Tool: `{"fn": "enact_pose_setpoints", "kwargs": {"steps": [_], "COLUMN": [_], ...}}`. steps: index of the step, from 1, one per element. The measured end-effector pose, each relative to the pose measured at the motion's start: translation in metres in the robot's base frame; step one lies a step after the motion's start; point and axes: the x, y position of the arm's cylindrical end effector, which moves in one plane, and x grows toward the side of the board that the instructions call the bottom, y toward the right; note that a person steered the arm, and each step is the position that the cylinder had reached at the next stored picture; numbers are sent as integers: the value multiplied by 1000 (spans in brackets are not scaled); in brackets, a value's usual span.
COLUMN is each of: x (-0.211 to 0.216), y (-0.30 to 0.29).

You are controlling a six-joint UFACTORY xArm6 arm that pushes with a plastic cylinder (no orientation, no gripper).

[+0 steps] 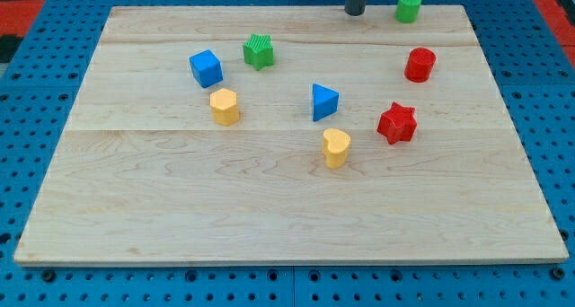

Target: Move the blue cube towards the top left of the board

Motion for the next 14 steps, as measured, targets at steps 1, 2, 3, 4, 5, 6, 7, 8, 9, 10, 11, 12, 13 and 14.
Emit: {"fn": "enact_pose_setpoints", "kwargs": {"steps": [1,2,3,4,5,6,7,8,9,10,11,12,13,14], "x": [6,28,50,73,100,134,147,143,143,157,159,146,125,111], "y": [0,-16,-55,-78,-78,-76,-114,-148,-176,-189,-213,-231,-235,-241]}}
